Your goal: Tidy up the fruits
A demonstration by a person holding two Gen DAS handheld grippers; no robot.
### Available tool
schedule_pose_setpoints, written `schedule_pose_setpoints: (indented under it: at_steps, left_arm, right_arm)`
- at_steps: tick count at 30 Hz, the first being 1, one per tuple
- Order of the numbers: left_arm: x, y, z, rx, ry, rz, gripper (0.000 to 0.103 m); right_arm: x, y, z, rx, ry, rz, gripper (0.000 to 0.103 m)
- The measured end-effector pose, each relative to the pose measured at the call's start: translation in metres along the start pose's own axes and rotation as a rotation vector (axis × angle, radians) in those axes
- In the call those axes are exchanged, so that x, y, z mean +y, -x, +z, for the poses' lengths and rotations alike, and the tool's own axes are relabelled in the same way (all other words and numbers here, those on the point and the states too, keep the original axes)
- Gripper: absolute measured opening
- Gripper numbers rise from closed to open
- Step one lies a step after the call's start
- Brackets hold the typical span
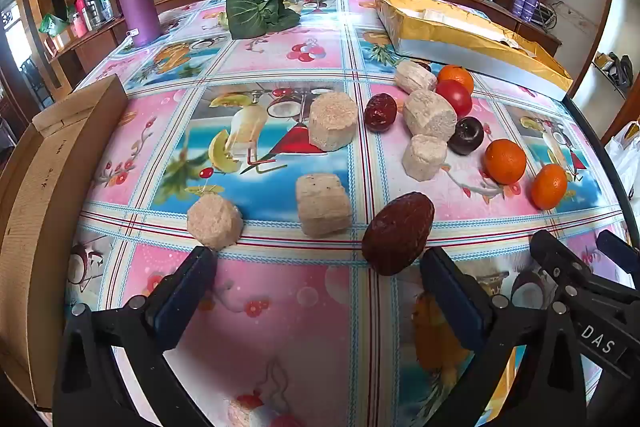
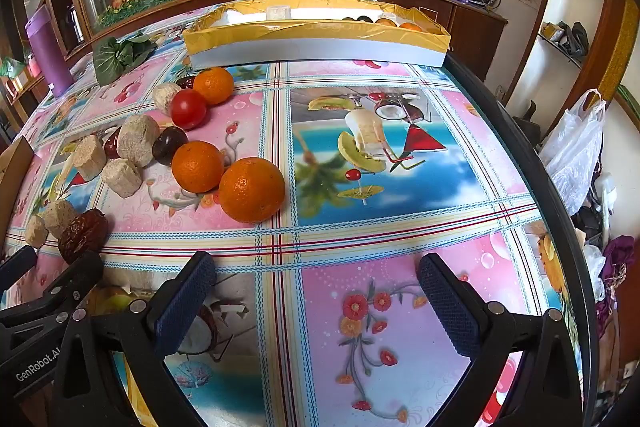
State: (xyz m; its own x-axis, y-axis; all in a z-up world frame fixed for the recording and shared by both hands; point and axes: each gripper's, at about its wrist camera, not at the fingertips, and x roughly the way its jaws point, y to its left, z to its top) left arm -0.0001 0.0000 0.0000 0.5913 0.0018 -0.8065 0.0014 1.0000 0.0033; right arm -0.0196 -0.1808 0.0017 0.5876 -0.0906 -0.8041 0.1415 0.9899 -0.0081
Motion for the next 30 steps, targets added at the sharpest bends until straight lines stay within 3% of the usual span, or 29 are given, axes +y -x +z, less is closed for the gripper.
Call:
schedule_pose_setpoints:
  at_steps: [23, 30]
  left_arm:
    - [0.0, -0.0001, 0.0001, 0.002, 0.0, 0.0, 0.103]
    - [0.0028, 0.0001, 0.0031, 0.053, -0.059, -0.039, 0.103]
  right_arm:
    - [-0.0001, -0.0001, 0.0001, 0.0, 0.0, 0.0, 0.102]
    - [0.0002, -0.0009, 0.001, 0.006, -0.004, 0.001, 0.102]
